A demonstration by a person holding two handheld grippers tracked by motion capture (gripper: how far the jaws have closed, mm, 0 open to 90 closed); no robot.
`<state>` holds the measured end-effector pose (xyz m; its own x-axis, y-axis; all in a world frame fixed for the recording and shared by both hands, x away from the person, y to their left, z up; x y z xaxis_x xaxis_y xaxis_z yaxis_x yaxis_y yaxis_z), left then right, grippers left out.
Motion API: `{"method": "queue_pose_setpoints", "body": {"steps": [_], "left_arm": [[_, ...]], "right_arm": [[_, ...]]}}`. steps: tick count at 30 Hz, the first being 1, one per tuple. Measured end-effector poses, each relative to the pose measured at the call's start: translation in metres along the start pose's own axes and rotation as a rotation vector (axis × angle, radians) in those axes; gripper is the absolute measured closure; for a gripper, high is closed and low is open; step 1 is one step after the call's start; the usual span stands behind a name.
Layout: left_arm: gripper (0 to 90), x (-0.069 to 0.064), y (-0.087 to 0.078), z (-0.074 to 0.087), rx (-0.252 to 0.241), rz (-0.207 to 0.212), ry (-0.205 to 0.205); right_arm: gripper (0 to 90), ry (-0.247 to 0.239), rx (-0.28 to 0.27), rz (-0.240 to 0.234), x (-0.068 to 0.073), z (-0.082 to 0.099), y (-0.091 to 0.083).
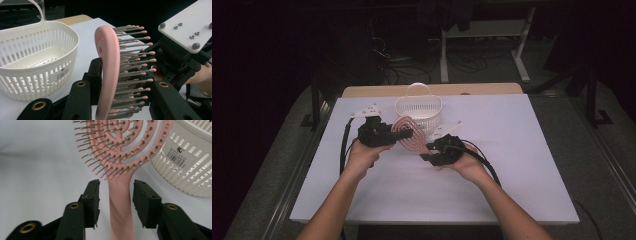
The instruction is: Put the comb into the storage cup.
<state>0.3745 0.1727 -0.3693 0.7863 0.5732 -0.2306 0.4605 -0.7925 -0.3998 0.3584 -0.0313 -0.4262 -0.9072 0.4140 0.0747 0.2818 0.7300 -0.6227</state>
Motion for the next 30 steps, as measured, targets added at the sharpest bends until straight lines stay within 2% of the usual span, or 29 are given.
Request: {"method": "queue_pose_setpoints", "body": {"steps": [6, 12, 23, 30], "left_arm": [[65.0, 0.004, -0.005, -0.001, -0.014, -0.014, -0.003], [65.0, 0.008, -0.009, -0.002, -0.019, -0.023, -0.011], [65.1, 0.01, -0.014, -0.004, -0.028, -0.027, -0.015], [65.1, 0.011, -0.016, -0.005, -0.034, -0.029, -0.017]], "right_arm": [[44.8, 0.031, -0.015, -0.016, -0.003, 0.0, -0.003], [41.2, 0.051, -0.024, -0.027, -0.006, 0.001, -0.009], [34.6, 0.09, -0.021, 0.0, -0.012, 0.012, -0.023], [31.1, 0.129, -0.033, 0.035, -0.018, 0.024, -0.036]]}}
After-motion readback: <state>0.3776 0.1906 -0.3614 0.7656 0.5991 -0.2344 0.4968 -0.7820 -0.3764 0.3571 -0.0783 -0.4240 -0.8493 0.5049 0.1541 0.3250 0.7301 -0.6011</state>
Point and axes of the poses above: each handheld gripper's, and its own axes: y roughly forward along the jaws, z roughly out of its underside, x roughly to its left, the point moved 3 cm from there along y, roughly forward along the jaws, and after that the axes turned 5 degrees about -z, right-handed, at the moved point
